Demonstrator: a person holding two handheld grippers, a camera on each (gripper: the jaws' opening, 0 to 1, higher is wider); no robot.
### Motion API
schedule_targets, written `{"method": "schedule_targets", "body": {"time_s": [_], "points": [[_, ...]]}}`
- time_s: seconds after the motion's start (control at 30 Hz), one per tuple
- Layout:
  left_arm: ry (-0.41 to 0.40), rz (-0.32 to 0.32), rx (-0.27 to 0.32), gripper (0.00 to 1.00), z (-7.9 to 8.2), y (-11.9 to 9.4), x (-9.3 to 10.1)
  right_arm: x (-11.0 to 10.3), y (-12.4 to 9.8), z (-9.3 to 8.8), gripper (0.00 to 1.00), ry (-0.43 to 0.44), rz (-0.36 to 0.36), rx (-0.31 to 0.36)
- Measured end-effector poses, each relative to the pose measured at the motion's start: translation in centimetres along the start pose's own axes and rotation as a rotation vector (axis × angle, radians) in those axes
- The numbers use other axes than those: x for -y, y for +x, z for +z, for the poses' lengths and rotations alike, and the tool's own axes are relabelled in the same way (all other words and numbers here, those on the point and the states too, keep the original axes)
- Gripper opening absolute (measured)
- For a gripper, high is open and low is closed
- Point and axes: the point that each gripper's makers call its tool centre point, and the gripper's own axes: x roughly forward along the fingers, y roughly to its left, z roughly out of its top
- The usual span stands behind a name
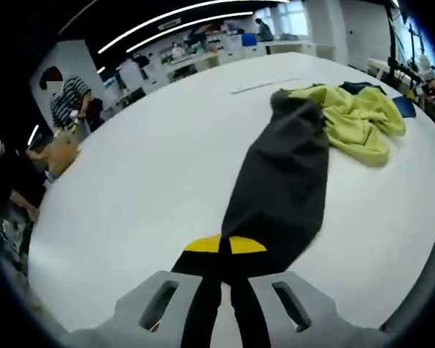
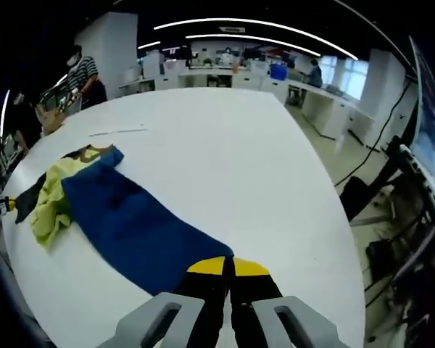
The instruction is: Fold the garment on the visible template until the final outline fits inside the template.
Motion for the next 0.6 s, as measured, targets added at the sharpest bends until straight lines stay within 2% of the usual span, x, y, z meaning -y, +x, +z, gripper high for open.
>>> {"method": "schedule_targets", "body": {"time_s": [0.17,0.37,0.47,0.6], "points": [[0.006,0.036,-0.014,0.00,-0.7,0.3,-1.5,0.9,0.3,-0.2,0.00,0.016,-0.005,-0.008],[0.040,0.054,-0.025,0.00,-0.8,0.9,-2.6,0.8,0.3,-0.6,0.00,0.014,-0.011,-0.017],[0.076,0.076,-0.049,0.00,-1.4,1.3,-3.5,1.5,0.6,-0.8,0.00,0.011,-0.027,-0.036],[0.076,0.092,-0.071,0.00,-2.0,1.4,-4.3,2.6,0.7,-0.9,0.00,0.002,-0.049,-0.049]]}}
